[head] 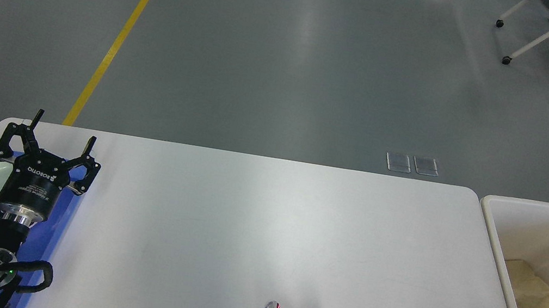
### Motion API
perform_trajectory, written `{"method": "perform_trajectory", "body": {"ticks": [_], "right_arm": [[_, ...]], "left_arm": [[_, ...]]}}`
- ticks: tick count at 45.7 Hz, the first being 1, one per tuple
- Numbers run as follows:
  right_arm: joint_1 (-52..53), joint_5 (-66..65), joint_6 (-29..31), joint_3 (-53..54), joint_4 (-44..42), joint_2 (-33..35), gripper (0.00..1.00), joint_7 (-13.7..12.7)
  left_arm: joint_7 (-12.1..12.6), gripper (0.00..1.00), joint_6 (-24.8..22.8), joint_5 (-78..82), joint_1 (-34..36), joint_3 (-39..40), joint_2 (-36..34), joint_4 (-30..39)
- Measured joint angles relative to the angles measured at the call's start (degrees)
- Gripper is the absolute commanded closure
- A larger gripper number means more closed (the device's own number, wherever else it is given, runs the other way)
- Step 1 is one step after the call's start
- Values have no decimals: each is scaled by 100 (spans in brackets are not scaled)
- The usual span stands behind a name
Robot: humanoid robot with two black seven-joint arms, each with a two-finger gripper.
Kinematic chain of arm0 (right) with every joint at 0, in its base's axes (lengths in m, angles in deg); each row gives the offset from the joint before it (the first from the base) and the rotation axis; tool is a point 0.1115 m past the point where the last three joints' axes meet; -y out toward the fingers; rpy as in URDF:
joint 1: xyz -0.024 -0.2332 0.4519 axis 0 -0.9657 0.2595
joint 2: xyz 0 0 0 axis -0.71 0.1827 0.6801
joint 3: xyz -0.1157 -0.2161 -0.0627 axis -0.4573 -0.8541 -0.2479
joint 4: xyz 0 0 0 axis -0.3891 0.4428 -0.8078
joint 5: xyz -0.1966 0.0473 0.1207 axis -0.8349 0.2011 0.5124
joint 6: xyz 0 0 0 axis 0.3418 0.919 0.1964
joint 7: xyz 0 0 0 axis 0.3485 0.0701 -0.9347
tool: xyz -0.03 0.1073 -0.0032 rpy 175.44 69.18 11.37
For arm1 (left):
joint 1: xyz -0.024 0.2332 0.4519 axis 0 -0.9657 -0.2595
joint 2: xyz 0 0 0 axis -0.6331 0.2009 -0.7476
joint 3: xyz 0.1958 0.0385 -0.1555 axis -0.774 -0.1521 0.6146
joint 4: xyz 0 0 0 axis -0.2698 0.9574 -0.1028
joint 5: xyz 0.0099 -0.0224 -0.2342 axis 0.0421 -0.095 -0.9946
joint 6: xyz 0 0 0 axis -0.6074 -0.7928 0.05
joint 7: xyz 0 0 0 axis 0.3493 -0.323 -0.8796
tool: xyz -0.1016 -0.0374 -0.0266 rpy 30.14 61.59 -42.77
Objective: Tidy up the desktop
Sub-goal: 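Release the white paper into the bin with the right gripper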
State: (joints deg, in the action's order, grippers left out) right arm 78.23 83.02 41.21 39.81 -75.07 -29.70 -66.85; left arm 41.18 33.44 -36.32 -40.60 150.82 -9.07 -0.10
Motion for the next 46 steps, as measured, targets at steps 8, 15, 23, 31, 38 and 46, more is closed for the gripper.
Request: {"method": "perform_trajectory", "body": {"ticks": [8,15,23,31,38,46], "right_arm": [[-14,0,-18,-6,-6,-29,100,-8],[-35,0,-29,-9,-6,-33,100,-10],[-58,1,-29,-8,-4,-67,79,-10],[-59,1,-320,-39,-4,-74,2,-10],[-59,-33,-758,-51,59,-49,0,-9],[-48,-92,-790,-37,97,-24,0,-6]], "left_arm": [[1,4,-4,0,2,0,0,0],[1,4,-5,0,2,0,0,0],[1,4,-5,0,2,0,0,0],[1,4,-5,0,1,0,-1,0],[-1,4,-5,0,1,0,-1,0],[-2,4,-5,0,1,0,-1,0]]}}
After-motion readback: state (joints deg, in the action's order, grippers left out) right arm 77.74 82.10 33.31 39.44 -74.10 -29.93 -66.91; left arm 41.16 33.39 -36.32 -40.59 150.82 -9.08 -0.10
